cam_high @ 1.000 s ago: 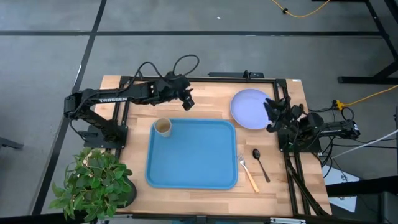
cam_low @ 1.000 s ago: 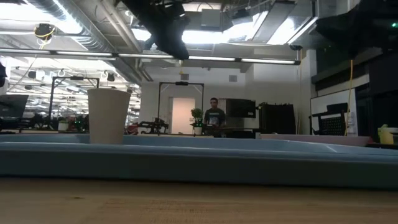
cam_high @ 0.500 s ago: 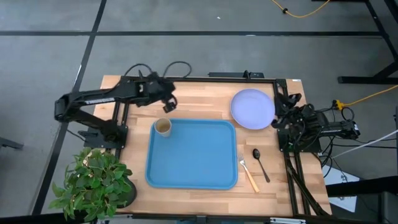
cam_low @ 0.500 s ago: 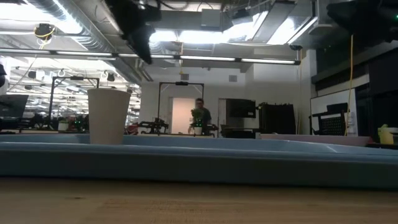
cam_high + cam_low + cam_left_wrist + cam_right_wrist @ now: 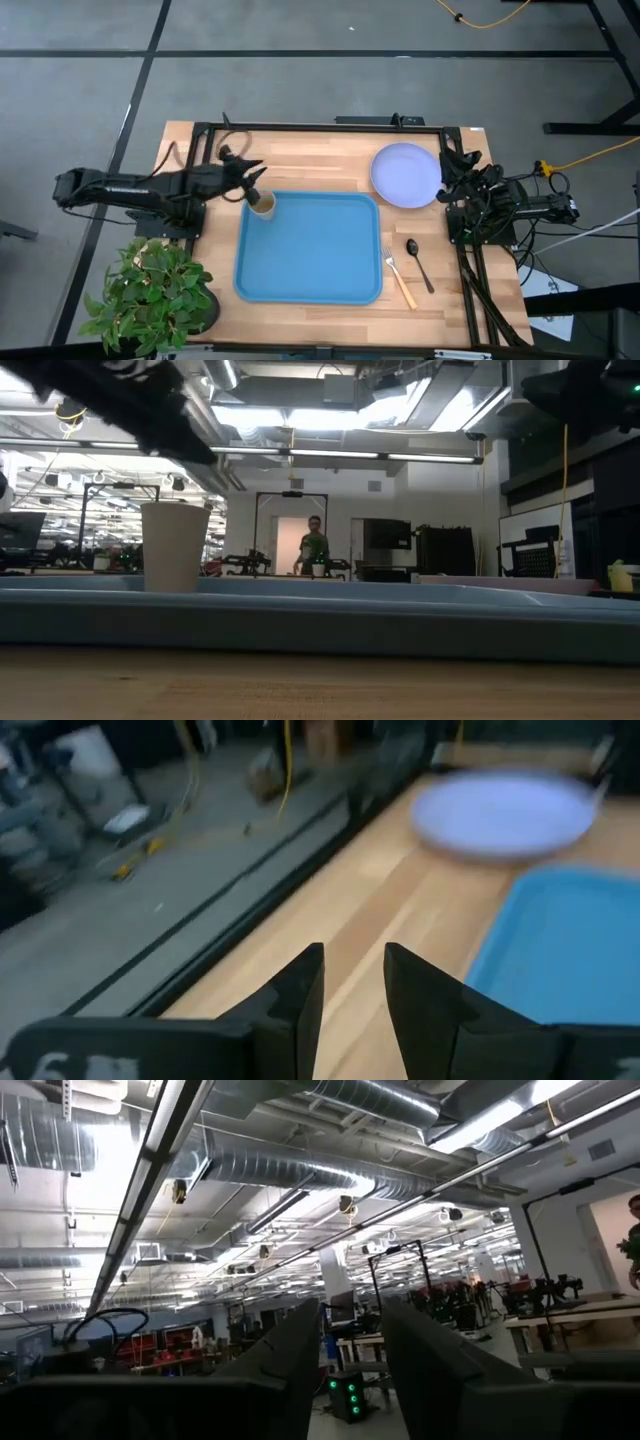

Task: Pick and place plate/cup/fork/spoon on tray
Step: Put the purple plate on the blue tray to the bottom right of the brown cup

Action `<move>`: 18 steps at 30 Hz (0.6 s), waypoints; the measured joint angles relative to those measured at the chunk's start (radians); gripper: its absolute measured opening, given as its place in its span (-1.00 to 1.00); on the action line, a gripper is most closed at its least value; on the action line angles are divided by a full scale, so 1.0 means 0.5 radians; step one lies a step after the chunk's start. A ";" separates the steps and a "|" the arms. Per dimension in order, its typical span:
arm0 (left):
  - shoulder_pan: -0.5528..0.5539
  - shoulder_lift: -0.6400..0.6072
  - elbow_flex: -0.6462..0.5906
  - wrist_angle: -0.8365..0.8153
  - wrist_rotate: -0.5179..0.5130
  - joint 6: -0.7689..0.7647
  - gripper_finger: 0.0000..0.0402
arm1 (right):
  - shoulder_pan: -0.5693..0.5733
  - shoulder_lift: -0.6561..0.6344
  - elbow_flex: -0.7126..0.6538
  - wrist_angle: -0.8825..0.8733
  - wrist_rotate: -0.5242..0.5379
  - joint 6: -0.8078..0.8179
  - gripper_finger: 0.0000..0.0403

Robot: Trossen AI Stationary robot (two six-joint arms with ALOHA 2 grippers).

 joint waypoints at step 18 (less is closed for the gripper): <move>-0.002 -0.858 -0.766 0.571 0.443 -0.070 -0.50 | 0.000 0.000 0.000 -0.012 0.054 -0.013 -0.42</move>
